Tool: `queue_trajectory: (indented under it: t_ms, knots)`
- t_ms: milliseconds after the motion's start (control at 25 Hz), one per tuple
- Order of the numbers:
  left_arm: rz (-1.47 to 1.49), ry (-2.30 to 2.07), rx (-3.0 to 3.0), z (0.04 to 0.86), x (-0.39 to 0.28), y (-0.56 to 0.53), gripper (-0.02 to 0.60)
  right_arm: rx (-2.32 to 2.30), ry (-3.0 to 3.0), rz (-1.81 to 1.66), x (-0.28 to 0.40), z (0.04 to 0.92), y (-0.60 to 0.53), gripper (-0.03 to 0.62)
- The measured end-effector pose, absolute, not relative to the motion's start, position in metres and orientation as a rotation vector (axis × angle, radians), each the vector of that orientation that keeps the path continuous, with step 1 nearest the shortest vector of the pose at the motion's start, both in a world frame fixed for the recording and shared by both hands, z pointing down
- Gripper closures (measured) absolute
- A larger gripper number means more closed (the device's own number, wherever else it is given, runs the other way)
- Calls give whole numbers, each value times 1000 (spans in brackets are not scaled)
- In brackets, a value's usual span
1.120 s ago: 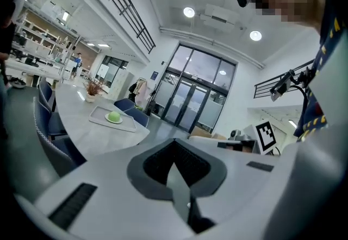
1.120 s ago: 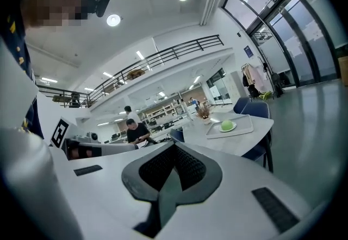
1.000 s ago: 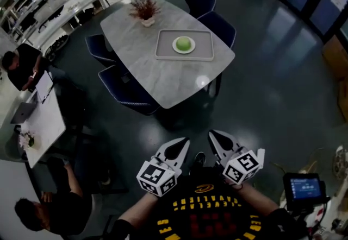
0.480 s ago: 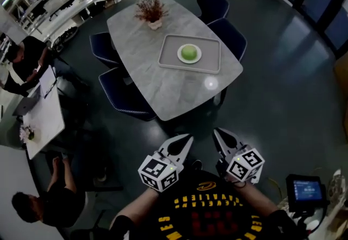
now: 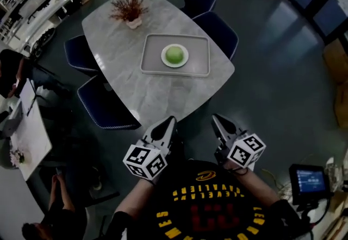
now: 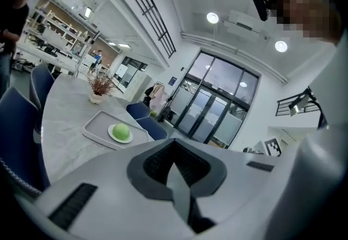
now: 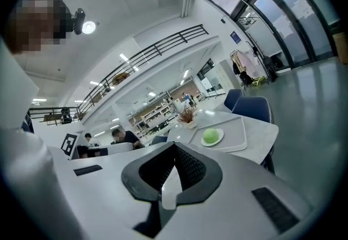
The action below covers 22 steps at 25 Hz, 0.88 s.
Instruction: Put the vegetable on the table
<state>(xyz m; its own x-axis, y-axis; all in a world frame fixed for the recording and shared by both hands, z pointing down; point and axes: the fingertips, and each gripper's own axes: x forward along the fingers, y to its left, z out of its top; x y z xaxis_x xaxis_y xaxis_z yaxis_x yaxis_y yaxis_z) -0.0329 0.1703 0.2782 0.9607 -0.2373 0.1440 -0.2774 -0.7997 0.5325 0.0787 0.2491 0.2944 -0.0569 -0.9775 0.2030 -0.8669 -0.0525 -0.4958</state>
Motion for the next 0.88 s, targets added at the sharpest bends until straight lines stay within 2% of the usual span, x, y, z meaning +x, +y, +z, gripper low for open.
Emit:
queue_trajectory:
  t_ms: [160,200,240,280,880]
  knots:
    - [83,-387,2450,296,-8,107,570,-2026,1959,-804,116,298,206,588]
    - [87,-396,2437,301,1,93,521,-2045,1938,-815,128,299,195,555]
    - [94,-402,2433,304,9,81,471,-2066,1919,-825,139,300,184,469]
    - [101,-402,2433,307,15,70,437,-2084,1908,-832,148,300,173,454]
    - [299,-516,2236,368,64,-34,434,-2167,1963,-983,211,356,59,456]
